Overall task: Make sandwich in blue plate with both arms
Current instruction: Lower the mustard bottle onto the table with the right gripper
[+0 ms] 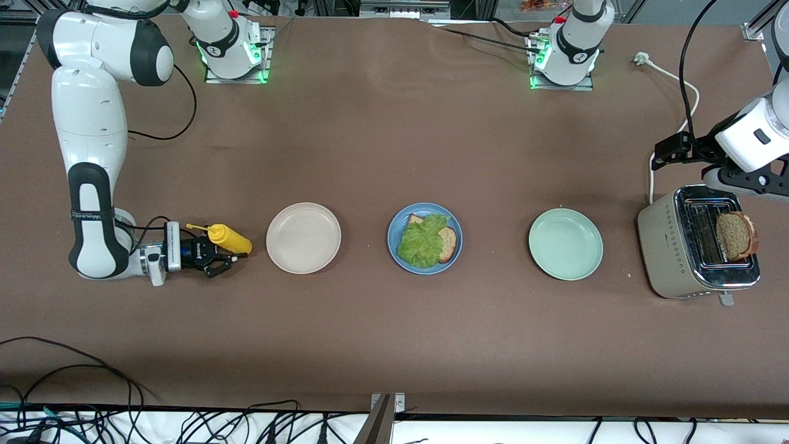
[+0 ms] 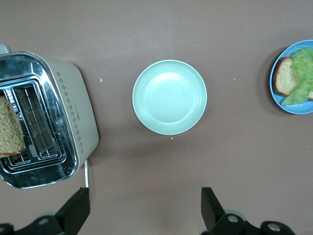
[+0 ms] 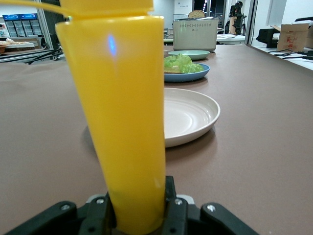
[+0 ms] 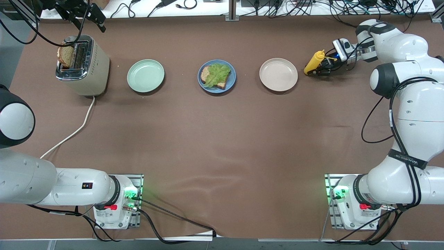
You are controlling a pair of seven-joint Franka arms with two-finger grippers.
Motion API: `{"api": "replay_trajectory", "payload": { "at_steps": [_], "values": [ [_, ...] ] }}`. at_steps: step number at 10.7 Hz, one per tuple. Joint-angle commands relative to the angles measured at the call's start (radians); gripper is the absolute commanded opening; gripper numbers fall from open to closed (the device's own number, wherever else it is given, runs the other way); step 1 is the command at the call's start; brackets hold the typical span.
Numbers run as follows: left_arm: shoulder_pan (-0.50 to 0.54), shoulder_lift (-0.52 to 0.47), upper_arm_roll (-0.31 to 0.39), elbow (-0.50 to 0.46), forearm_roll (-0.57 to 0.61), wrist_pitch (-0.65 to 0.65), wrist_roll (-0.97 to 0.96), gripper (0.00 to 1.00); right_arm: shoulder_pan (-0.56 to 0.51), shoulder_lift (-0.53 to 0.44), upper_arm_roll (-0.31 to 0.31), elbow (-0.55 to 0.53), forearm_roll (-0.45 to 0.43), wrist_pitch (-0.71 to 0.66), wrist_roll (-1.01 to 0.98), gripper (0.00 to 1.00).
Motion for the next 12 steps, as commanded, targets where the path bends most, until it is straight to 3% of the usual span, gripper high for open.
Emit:
{"api": "replay_trajectory", "payload": {
  "at_steps": [1,2,4,7,10,12],
  "values": [
    [0.005,0.008,-0.001,0.021,0.002,-0.007,0.006,1.00,-0.014,0.019,0.009,0.028,0.028,-0.001,-0.007,0.39],
    [0.005,0.008,-0.001,0.021,0.002,-0.007,0.006,1.00,-0.014,0.019,0.007,0.026,0.028,-0.002,-0.005,0.99],
    [0.005,0.008,-0.001,0.021,0.002,-0.007,0.006,1.00,-0.015,0.017,-0.007,0.029,0.028,-0.004,0.008,1.00],
    [0.005,0.012,-0.001,0.023,0.002,-0.007,0.006,1.00,-0.014,0.007,-0.100,0.029,-0.010,-0.036,0.010,1.00],
    [0.005,0.012,-0.001,0.035,0.003,-0.007,0.012,1.00,-0.031,-0.077,-0.165,0.022,-0.160,-0.056,0.137,1.00],
    [0.007,0.012,-0.003,0.039,0.002,-0.008,0.012,1.00,-0.032,-0.178,-0.171,0.008,-0.290,-0.044,0.362,1.00]
  ]
}}
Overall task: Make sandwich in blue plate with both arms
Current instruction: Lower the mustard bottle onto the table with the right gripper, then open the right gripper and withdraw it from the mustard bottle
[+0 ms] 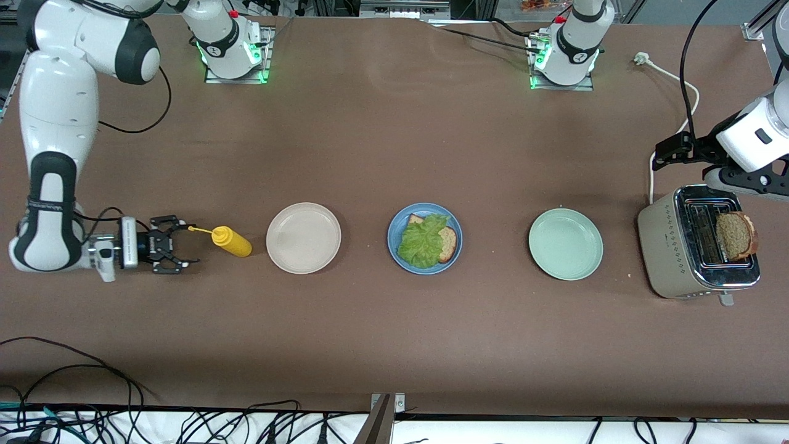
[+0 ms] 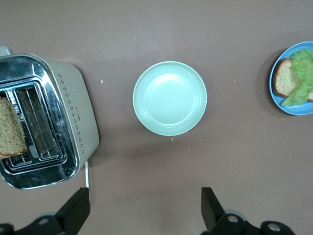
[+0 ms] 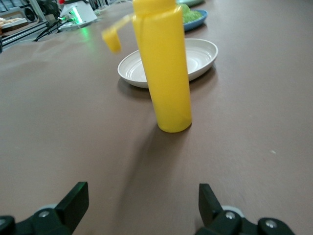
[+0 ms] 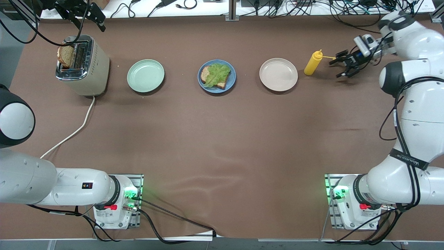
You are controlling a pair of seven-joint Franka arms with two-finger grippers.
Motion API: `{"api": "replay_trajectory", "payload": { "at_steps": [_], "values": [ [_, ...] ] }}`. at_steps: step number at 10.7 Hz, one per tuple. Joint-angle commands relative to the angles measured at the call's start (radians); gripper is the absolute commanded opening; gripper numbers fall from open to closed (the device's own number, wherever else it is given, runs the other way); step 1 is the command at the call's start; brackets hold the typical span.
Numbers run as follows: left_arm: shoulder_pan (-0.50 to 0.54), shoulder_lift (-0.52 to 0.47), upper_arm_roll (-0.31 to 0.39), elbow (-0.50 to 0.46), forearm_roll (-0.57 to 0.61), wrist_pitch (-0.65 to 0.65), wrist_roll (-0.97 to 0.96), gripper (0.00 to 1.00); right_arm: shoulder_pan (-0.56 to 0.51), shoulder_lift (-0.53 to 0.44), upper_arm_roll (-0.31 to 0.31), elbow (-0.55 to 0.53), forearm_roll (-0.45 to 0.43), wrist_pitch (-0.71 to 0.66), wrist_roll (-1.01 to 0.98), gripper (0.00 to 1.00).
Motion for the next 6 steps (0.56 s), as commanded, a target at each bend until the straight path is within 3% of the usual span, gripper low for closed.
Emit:
{"api": "replay_trajectory", "payload": {
  "at_steps": [1,3,6],
  "values": [
    [0.005,0.011,-0.003,0.034,0.002,-0.008,0.009,1.00,-0.005,-0.180,0.002,-0.022,-0.212,0.012,0.345,1.00],
    [0.005,0.011,-0.001,0.034,0.002,-0.008,0.009,1.00,-0.002,-0.283,0.015,-0.022,-0.372,0.041,0.660,1.00],
    [0.003,0.013,-0.001,0.034,0.002,-0.007,0.009,1.00,0.001,-0.429,0.121,-0.046,-0.631,0.095,1.093,1.00]
  ]
}}
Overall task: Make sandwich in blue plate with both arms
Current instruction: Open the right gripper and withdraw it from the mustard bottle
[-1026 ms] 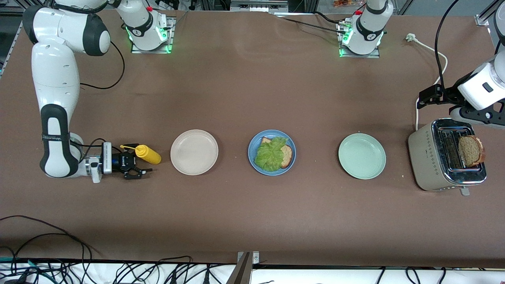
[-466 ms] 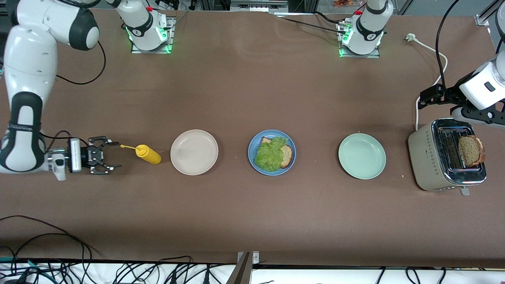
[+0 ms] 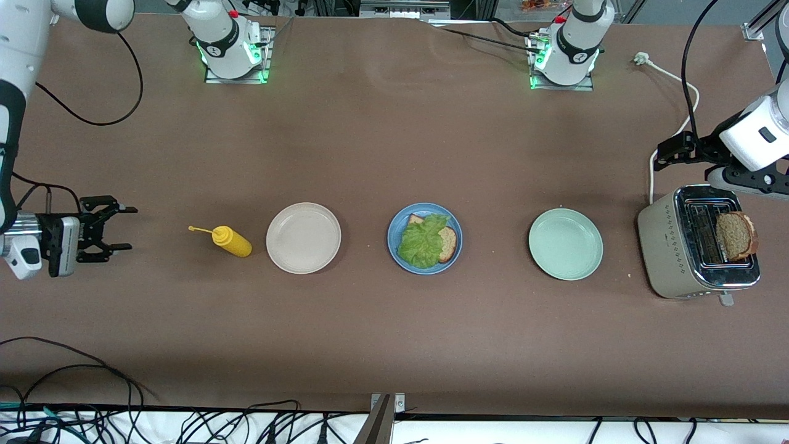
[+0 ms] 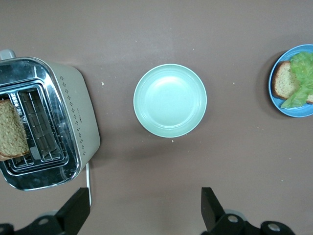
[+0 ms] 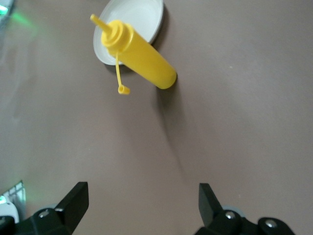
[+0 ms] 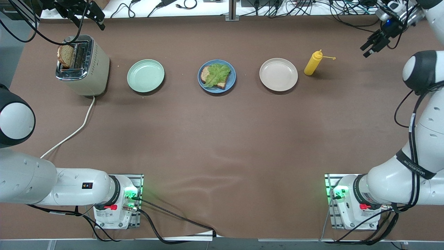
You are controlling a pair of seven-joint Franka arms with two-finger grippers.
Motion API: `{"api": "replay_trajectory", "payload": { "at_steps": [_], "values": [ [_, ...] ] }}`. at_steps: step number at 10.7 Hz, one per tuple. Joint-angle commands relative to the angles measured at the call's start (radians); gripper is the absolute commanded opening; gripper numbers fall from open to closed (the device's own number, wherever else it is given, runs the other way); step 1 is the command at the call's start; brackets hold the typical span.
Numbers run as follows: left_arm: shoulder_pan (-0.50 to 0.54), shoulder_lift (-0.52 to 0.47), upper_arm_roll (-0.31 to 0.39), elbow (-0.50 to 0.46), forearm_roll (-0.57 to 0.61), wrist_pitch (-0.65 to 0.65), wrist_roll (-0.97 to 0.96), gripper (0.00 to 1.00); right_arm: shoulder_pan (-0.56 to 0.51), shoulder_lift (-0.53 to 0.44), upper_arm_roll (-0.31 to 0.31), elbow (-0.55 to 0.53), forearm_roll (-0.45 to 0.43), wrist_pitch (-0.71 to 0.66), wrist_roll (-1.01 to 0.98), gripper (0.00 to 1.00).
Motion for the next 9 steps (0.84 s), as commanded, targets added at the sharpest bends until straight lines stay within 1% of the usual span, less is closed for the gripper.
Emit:
{"api": "replay_trajectory", "payload": {
  "at_steps": [1,4,6,7,8,9],
  "values": [
    [0.003,0.013,-0.001,0.024,0.002,-0.007,0.009,1.00,0.005,-0.151,0.097,-0.061,-0.214,0.041,0.405,1.00],
    [0.005,0.016,-0.003,0.024,0.002,-0.007,0.009,1.00,0.002,-0.274,0.207,-0.081,-0.386,0.046,0.787,1.00],
    [0.005,0.014,-0.003,0.024,0.002,-0.007,0.009,1.00,0.002,-0.355,0.287,-0.118,-0.436,0.055,1.007,1.00],
    [0.005,0.016,-0.003,0.024,0.002,-0.007,0.009,1.00,0.002,-0.401,0.325,-0.148,-0.459,0.066,1.096,1.00],
    [0.005,0.016,-0.001,0.024,0.002,-0.007,0.009,1.00,0.000,-0.459,0.367,-0.206,-0.502,0.096,1.177,1.00],
    [0.005,0.016,-0.003,0.024,0.002,-0.007,0.009,1.00,0.000,-0.516,0.391,-0.266,-0.539,0.130,1.233,1.00]
  ]
}}
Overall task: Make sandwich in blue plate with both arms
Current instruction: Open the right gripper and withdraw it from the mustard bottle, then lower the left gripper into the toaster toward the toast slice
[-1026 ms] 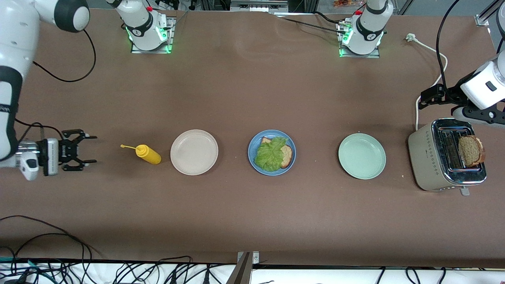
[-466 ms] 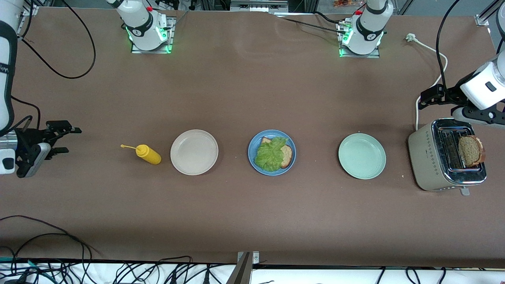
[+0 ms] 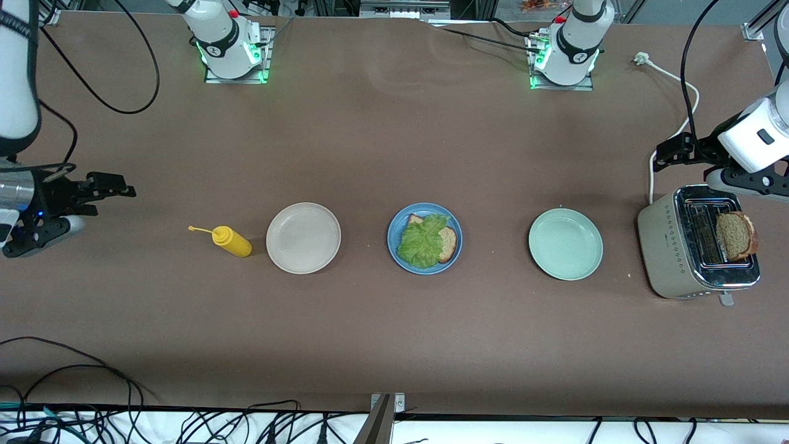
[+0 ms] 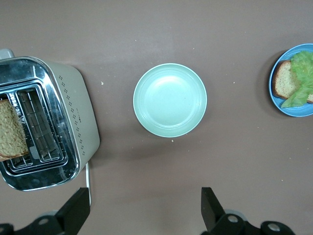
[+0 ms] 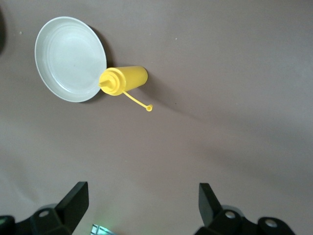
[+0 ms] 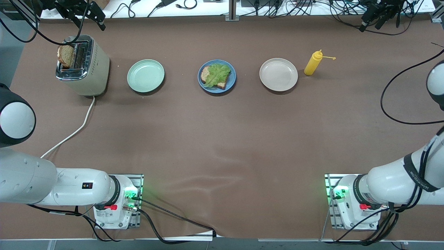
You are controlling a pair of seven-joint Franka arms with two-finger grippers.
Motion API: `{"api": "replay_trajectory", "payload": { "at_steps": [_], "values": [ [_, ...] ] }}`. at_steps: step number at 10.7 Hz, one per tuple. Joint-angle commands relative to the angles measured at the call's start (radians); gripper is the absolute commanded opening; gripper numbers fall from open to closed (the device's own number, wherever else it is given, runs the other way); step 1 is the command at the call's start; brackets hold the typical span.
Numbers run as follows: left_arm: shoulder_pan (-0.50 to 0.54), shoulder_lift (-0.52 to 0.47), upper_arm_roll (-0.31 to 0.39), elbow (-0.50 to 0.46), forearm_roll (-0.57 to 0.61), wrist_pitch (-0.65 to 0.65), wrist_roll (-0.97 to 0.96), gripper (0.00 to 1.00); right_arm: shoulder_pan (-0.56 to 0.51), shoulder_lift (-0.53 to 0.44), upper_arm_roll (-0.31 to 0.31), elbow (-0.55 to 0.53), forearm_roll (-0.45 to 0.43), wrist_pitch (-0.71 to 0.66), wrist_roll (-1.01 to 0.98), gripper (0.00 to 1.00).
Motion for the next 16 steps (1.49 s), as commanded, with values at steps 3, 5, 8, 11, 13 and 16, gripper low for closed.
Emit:
{"api": "replay_trajectory", "payload": {
  "at_steps": [3,5,8,11,13,16],
  "values": [
    [0.005,0.010,-0.002,0.024,0.002,-0.007,0.009,1.00,-0.010,-0.242,0.101,-0.225,-0.101,0.106,0.173,1.00],
    [0.005,0.011,-0.002,0.024,0.002,-0.007,0.009,1.00,-0.008,-0.288,0.101,-0.245,-0.114,0.105,0.175,1.00],
    [0.005,0.011,-0.002,0.024,0.002,-0.007,0.009,1.00,-0.010,-0.305,0.092,-0.240,-0.171,0.105,0.161,1.00],
    [0.009,0.013,-0.001,0.024,0.003,-0.007,0.009,1.00,-0.039,-0.277,0.055,-0.249,-0.150,0.163,0.173,1.00],
    [0.032,0.045,0.003,0.031,0.000,-0.002,0.009,1.00,-0.038,-0.322,0.064,-0.286,-0.160,0.163,0.285,1.00],
    [0.119,0.186,0.024,0.171,0.007,0.010,0.063,1.00,-0.038,-0.368,0.077,-0.292,-0.160,0.161,0.307,1.00]
  ]
}}
